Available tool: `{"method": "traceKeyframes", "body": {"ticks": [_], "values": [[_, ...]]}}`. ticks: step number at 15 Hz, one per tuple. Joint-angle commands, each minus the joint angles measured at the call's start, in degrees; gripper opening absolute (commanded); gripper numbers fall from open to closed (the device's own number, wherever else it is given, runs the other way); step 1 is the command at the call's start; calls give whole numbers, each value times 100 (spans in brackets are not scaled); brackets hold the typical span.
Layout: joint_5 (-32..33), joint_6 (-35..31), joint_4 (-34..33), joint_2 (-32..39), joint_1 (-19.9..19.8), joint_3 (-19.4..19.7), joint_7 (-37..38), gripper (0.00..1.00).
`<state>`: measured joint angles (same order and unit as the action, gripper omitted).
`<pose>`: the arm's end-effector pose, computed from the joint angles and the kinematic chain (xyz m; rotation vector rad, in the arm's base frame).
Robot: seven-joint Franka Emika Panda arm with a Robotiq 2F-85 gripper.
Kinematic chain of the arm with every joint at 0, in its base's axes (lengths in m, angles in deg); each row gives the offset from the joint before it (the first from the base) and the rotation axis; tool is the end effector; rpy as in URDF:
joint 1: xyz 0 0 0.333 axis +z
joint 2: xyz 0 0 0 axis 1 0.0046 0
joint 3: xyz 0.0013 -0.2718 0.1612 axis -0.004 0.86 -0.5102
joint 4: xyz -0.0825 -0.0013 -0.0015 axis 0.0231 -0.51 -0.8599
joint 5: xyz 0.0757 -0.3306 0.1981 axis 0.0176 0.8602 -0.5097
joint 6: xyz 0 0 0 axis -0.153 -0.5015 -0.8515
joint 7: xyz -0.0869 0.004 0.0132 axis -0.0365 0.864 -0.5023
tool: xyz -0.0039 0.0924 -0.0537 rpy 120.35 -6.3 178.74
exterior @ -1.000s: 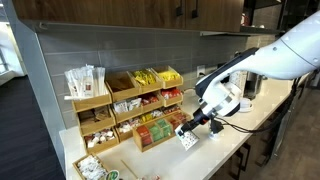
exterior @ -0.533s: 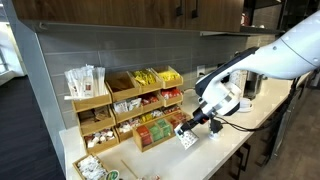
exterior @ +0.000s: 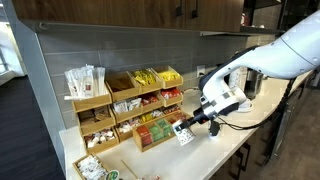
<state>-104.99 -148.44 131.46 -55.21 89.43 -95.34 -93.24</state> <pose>0.5192 0.0301 0.3182 -2.4133 -0.3961 -0.9978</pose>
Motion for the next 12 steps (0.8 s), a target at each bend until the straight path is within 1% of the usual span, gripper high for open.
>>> {"method": "traceKeyframes", "body": {"ticks": [1, 3, 6, 9, 11, 12], "values": [[-646, -51, -24, 133, -25, 22, -799, 22], [-948, 60, -33, 204, -63, 62, -1310, 22], [-1355, 158, -35, 334, -107, 105, -1860, 22], [-1740, 91, -75, 451, -114, 107, -2210, 22], [-1884, 72, -95, 479, -107, 102, -2353, 22], [-1907, 76, -89, 477, -104, 99, -2400, 70]]}}
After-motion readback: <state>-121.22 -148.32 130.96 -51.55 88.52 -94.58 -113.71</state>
